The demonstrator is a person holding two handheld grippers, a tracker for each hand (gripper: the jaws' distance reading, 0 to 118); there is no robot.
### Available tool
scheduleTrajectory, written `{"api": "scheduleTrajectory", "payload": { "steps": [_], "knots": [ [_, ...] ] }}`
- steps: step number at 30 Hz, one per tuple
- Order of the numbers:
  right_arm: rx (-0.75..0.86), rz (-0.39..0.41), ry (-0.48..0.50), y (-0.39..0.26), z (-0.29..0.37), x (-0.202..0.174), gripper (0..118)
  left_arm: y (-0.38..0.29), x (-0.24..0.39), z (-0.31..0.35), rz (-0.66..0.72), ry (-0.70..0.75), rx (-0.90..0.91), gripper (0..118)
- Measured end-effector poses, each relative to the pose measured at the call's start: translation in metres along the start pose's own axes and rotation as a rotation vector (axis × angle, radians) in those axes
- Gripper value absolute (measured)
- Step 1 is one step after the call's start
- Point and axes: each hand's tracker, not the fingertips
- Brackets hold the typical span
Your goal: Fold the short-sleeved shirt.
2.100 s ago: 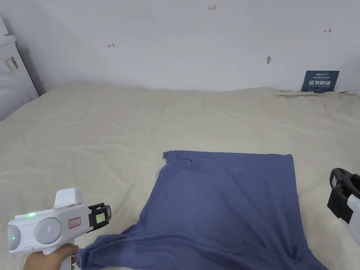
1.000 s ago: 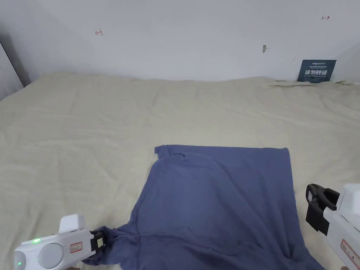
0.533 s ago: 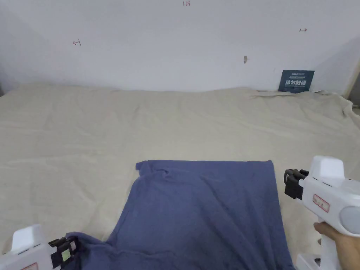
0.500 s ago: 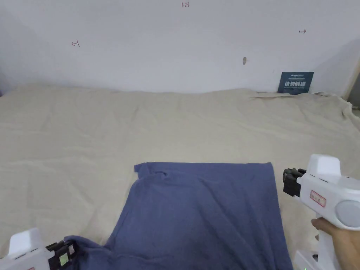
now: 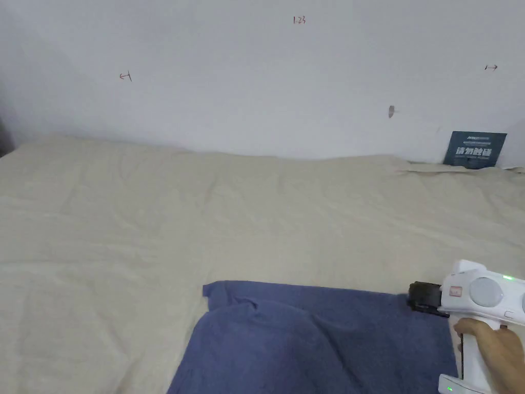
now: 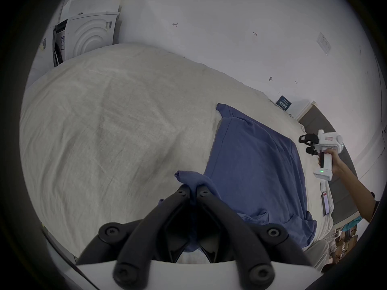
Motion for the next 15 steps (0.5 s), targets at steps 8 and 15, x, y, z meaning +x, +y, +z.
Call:
{"api": "scheduleTrajectory", "payload": {
  "steps": [8, 15],
  "knots": [
    [-0.051, 0.079, -0.076, 0.000, -0.038, -0.018, 71, 0.004, -0.002, -0.013, -0.023, 0.008, -0.018, 1],
    [-0.015, 0.127, -0.032, -0.005, -0.009, -0.021, 3, 0.002, 0.000, -0.015, -0.010, 0.000, -0.012, 1]
  ]
}}
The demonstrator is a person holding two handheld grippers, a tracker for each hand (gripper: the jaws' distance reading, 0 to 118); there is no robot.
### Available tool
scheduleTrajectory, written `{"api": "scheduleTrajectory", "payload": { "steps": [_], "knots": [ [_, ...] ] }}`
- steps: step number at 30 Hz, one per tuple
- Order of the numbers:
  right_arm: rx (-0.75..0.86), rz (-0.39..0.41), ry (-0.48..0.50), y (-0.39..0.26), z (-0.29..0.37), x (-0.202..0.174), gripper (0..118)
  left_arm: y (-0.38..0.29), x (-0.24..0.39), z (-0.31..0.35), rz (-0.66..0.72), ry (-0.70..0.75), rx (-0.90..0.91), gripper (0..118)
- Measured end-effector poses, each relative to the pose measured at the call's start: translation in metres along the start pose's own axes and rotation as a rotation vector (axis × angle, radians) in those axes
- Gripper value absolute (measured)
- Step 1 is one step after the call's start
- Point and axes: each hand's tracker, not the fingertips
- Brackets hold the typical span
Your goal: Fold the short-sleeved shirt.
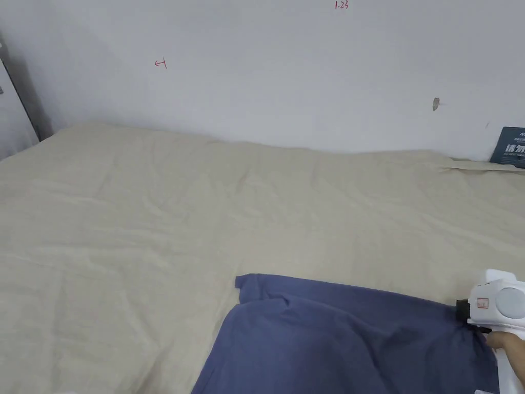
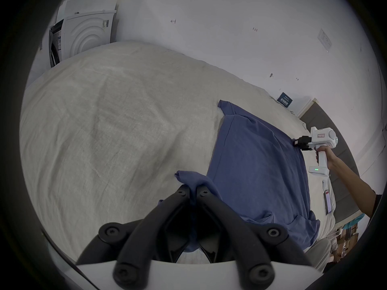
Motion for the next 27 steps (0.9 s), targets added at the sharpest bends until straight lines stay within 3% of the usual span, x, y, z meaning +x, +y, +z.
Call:
{"api": "scheduleTrajectory", "payload": {
  "steps": [3, 18, 27],
  "knots": [
    [0.046, 0.001, 0.011, -0.002, 0.032, -0.004, 3, 0.000, 0.004, 0.004, -0.003, -0.004, 0.008, 1],
    [0.357, 0.012, 0.282, -0.013, 0.257, 0.007, 3, 0.015, 0.041, 0.057, -0.059, -0.049, 0.120, 1],
    [0.558, -0.009, 0.255, 0.009, 0.388, 0.030, 3, 0.103, 0.056, 0.115, -0.057, -0.088, 0.332, 1]
  ]
}}
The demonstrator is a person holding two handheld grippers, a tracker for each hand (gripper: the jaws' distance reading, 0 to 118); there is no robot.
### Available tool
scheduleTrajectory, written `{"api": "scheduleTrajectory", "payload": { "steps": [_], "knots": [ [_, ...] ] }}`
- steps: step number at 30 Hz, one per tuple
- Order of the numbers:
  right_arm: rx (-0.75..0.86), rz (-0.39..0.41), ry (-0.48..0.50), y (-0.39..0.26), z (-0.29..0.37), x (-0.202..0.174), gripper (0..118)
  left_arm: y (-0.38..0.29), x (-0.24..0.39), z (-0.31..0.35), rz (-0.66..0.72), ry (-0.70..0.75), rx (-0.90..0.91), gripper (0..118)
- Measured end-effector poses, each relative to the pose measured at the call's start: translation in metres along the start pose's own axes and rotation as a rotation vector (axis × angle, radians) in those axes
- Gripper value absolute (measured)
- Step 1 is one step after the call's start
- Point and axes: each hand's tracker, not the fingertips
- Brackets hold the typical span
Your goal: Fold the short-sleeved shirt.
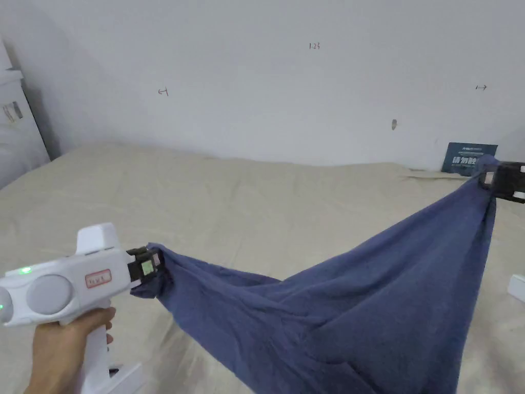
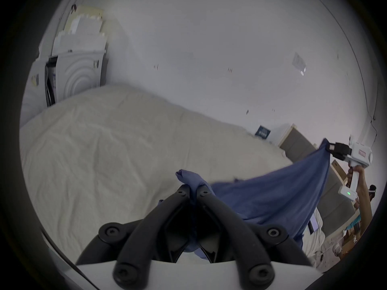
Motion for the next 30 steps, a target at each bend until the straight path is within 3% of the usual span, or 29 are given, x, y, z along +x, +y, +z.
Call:
{"api": "scheduleTrajectory", "payload": {
  "steps": [7, 17, 27, 30],
  "knots": [
    [0.141, -0.055, -0.051, 0.061, 0.040, 0.018, 3, 0.098, 0.009, 0.007, -0.011, 0.037, 0.116, 1],
    [0.230, -0.131, -0.114, 0.116, 0.023, 0.066, 3, 0.210, 0.011, -0.013, -0.001, 0.104, 0.199, 1],
    [0.304, -0.095, -0.172, 0.151, -0.026, 0.077, 3, 0.282, 0.044, -0.062, -0.059, 0.125, 0.242, 1],
    [0.341, -0.119, -0.183, 0.162, -0.039, 0.082, 3, 0.295, 0.059, -0.072, -0.069, 0.125, 0.302, 1]
  ]
}}
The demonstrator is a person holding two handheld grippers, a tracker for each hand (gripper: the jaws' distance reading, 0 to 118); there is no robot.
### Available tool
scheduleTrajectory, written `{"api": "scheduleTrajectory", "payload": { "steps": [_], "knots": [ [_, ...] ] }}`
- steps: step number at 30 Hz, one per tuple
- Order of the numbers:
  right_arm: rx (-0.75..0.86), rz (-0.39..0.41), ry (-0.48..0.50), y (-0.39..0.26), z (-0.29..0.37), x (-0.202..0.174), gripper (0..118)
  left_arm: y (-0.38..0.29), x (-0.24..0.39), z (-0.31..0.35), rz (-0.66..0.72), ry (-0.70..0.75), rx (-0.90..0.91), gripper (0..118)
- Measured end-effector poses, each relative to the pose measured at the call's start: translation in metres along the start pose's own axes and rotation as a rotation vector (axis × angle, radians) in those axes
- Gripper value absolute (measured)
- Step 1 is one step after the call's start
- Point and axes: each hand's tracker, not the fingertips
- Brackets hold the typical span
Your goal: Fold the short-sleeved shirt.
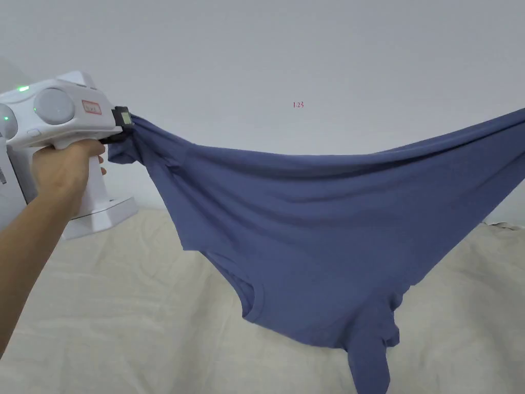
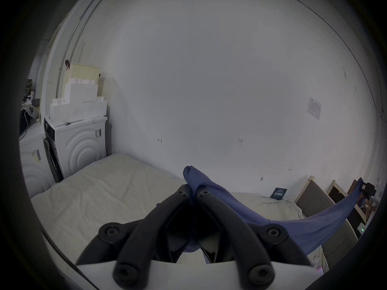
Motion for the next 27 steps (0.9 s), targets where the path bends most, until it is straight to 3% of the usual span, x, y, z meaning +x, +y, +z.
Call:
{"api": "scheduleTrajectory", "payload": {
  "steps": [7, 12, 20, 27],
  "knots": [
    [0.073, -0.003, -0.007, 0.015, -0.015, 0.007, 3, 0.019, 0.028, -0.007, -0.072, 0.014, 0.113, 1],
    [0.087, 0.012, 0.000, -0.009, -0.008, 0.016, 3, 0.001, 0.023, -0.012, -0.082, -0.002, 0.143, 1],
    [-0.058, 0.015, 0.008, -0.119, 0.018, 0.045, 3, -0.113, -0.002, -0.020, -0.090, -0.016, 0.002, 1],
    [-0.266, 0.032, -0.008, -0.241, 0.088, 0.062, 3, -0.244, -0.043, 0.012, -0.054, 0.018, -0.221, 1]
  ]
}}
